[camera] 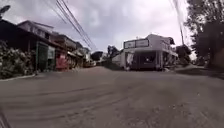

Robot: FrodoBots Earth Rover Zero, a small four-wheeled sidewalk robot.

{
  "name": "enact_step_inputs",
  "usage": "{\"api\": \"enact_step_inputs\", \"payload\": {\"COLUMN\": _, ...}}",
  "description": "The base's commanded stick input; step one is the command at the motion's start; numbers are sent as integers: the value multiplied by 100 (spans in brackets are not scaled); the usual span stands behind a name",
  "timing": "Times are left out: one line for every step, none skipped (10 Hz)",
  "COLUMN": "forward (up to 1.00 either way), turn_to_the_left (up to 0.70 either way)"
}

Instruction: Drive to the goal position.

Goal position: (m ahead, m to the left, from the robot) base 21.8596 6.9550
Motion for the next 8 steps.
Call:
{"api": "enact_step_inputs", "payload": {"forward": 70, "turn_to_the_left": 0}}
{"api": "enact_step_inputs", "payload": {"forward": 70, "turn_to_the_left": 0}}
{"api": "enact_step_inputs", "payload": {"forward": 70, "turn_to_the_left": 0}}
{"api": "enact_step_inputs", "payload": {"forward": 70, "turn_to_the_left": 0}}
{"api": "enact_step_inputs", "payload": {"forward": 70, "turn_to_the_left": 0}}
{"api": "enact_step_inputs", "payload": {"forward": 70, "turn_to_the_left": 0}}
{"api": "enact_step_inputs", "payload": {"forward": 70, "turn_to_the_left": 0}}
{"api": "enact_step_inputs", "payload": {"forward": 70, "turn_to_the_left": 0}}
